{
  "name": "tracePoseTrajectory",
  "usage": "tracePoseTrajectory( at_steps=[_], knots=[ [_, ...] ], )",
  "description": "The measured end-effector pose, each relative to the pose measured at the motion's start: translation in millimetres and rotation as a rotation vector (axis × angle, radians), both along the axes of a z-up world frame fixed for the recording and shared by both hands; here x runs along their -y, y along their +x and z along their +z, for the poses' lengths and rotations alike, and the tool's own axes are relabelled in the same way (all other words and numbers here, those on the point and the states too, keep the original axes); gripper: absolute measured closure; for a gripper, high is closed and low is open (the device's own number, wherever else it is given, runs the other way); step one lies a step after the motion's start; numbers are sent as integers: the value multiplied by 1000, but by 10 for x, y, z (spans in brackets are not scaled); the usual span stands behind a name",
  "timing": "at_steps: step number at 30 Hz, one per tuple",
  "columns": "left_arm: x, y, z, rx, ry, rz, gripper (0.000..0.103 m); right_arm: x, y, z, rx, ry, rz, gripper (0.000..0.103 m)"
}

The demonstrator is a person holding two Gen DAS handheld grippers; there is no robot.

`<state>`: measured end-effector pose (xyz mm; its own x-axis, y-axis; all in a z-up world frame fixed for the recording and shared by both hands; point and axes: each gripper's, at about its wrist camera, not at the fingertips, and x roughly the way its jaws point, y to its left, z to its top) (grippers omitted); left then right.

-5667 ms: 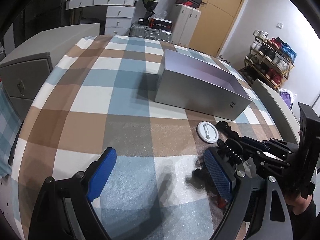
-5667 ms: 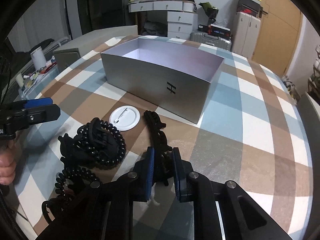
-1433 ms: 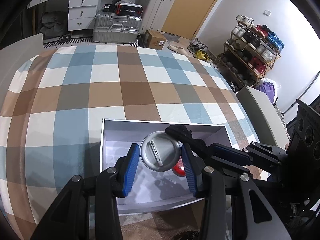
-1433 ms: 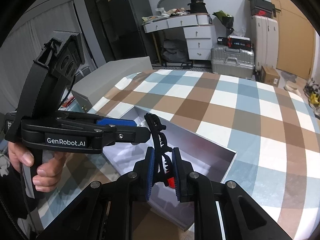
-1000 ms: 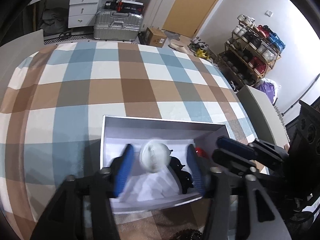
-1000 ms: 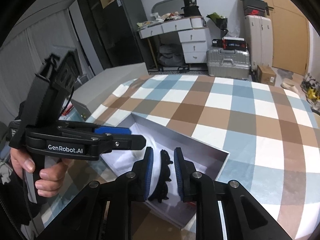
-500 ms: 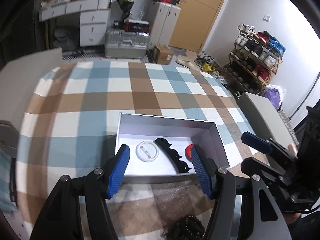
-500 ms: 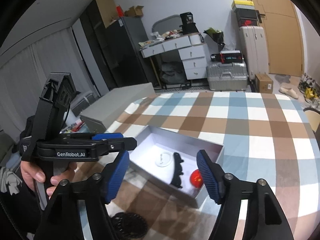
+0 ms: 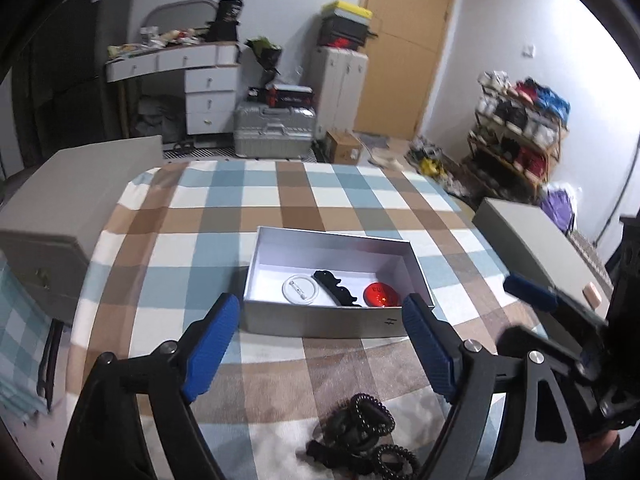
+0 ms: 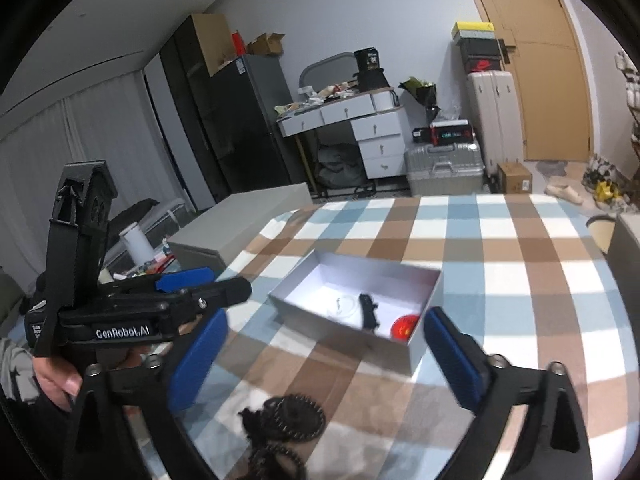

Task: Organize jewelry
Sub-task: 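Lift both open tools out of the box back toward the remaining jewelry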

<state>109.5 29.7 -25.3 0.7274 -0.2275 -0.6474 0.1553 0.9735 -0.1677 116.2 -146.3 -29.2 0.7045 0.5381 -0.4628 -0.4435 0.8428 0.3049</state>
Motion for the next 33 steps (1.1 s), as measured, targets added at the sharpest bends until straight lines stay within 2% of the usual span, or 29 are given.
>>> tracePoseTrajectory(
  at_steps=[6, 12, 18, 22, 28, 30, 33],
  knots=[
    [-127, -244, -109, -2, -26, 60, 16, 89, -241, -164, -60, 31, -15, 0],
    [-199, -521, -230, -12, -25, 87, 3, 60, -523, -293, -47, -28, -54, 0],
    [-305, -733, -379, -27, 18, 115, 2, -86, -774, -433, -63, -90, -27, 0],
    [-379, -857, -515, -63, 5, 99, 2, -214, -939, -539, -85, -105, 45, 0],
    [-469, -944, -635, -120, 6, 115, 2, -462, -1042, -750, -130, -177, 89, 0],
    [-478, -951, -670, -138, 15, 114, 2, -521, -1024, -801, -152, -184, 103, 1],
    [-495, -986, -685, -139, 10, 110, 2, -573, -1033, -829, -149, -203, 102, 8]
  ],
)
